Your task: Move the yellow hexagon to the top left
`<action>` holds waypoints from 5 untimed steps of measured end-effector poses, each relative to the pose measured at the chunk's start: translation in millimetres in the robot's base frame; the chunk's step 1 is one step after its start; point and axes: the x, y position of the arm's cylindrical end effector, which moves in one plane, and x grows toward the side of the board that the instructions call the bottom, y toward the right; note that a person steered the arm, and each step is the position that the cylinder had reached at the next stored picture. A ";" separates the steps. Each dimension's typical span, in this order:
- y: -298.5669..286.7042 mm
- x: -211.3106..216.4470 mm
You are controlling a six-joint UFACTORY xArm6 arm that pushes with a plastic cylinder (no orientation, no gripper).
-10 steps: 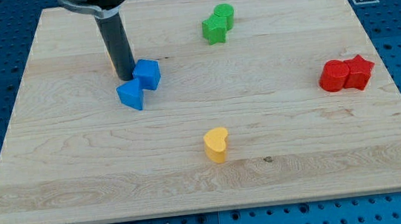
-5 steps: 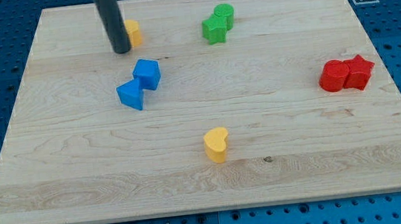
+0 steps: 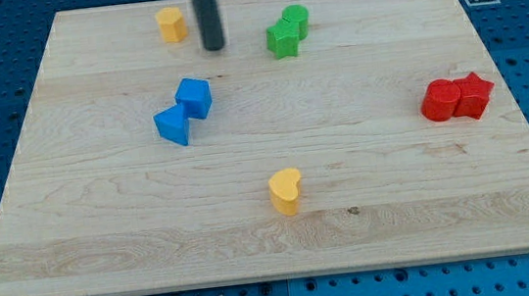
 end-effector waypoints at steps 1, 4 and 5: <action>-9.3 -20.8; -86.1 -29.1; -111.2 -49.2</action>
